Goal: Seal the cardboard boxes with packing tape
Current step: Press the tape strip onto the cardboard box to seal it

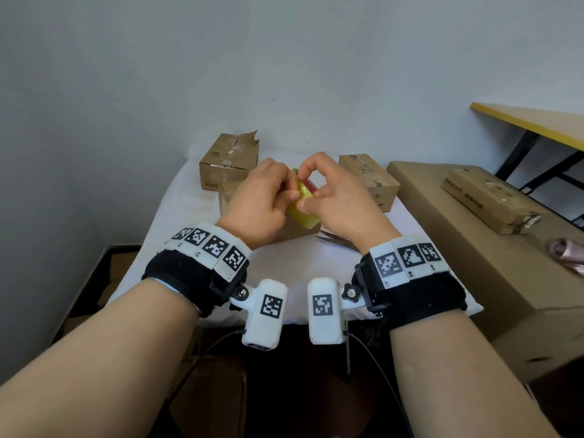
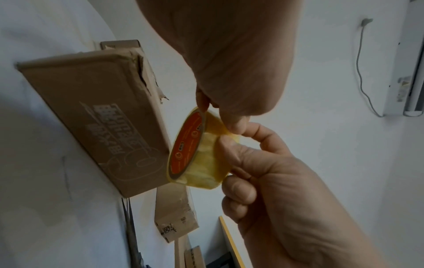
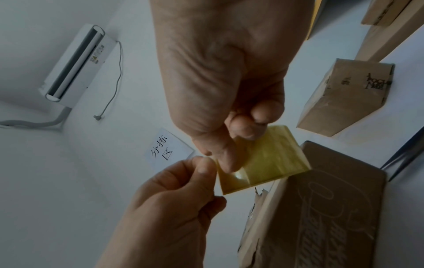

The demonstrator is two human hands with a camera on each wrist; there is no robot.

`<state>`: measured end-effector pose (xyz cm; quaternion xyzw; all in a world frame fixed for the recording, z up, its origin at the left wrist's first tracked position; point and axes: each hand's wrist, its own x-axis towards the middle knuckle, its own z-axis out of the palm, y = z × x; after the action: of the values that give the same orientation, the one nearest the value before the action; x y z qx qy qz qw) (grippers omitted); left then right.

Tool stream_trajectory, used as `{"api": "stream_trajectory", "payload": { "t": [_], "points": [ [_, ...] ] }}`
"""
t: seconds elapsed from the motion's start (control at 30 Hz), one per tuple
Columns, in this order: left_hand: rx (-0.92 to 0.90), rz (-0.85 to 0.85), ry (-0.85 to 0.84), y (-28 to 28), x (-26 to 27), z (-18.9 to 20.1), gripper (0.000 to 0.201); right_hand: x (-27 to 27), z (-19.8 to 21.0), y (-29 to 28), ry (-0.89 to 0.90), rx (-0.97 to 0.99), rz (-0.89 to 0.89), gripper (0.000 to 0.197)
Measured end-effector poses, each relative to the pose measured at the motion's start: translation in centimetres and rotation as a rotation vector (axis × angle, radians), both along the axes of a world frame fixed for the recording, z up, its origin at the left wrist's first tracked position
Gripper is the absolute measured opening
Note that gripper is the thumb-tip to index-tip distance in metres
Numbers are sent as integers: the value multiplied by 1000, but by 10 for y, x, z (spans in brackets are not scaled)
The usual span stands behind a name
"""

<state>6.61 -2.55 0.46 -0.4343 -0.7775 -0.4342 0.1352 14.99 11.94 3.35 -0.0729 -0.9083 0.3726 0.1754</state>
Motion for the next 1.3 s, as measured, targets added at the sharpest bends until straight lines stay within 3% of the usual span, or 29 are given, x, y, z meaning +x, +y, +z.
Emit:
{"api": "stream_trajectory", "payload": {
  "t": [0.2, 0.33, 0.53, 0.67, 0.83, 1.0, 1.2, 1.3],
  "points": [
    [185, -27, -230, 1, -4, -2, 9, -3, -2, 1, 74, -8, -21, 15],
    [150, -48, -354, 2, -4, -7, 41, -4, -3, 6, 74, 22, -51, 12],
    [198, 15, -393, 4, 0, -6, 16, -1, -2, 11, 29, 96, -2, 10],
    [232, 27, -384, 0, -3, 0, 8, 4, 2, 5, 30, 117, 37, 12],
    [338, 29, -321, -12, -10, 17, 12, 5, 12, -2, 58, 103, 45, 57],
    [385, 5, -270, -25, -14, 29, 12, -2, 8, -4, 93, 83, 14, 30],
    [343, 53, -216, -36, -17, 29, 12, -4, 12, -19, 112, -11, 33, 27],
    [274, 51, -193, -38, -14, 31, 14, -5, 13, -19, 95, -48, 19, 37]
  ]
}}
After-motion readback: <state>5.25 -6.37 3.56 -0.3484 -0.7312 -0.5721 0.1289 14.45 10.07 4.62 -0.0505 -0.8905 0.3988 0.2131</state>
